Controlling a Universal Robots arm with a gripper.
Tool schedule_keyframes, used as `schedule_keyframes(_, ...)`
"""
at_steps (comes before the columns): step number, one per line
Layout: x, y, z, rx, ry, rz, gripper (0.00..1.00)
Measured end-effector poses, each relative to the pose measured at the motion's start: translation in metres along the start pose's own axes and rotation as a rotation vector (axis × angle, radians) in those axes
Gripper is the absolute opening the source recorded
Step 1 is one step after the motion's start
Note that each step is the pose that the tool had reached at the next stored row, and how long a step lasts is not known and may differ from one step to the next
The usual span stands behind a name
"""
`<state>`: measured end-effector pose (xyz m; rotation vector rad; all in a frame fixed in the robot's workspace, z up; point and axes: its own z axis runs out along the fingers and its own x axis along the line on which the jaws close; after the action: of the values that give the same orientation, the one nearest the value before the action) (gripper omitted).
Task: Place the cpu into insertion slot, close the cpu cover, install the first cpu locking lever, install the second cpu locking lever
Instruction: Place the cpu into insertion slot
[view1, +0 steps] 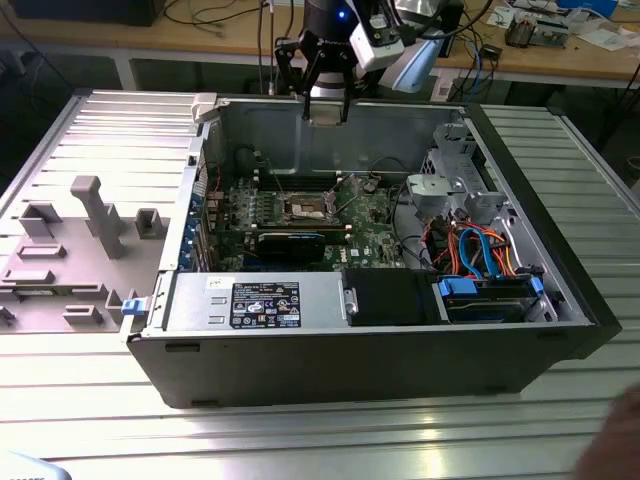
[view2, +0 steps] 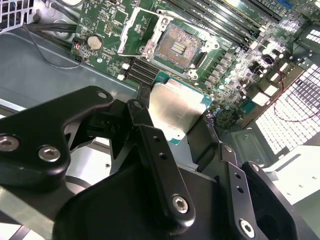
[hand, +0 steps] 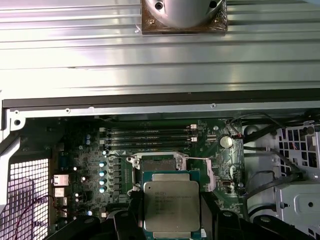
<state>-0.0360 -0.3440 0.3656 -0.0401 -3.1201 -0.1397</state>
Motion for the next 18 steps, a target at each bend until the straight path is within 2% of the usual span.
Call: schedule_keyframes(18,0.0017,-0.0009,0.0088,0.0005,0.0001,0.0,0.54)
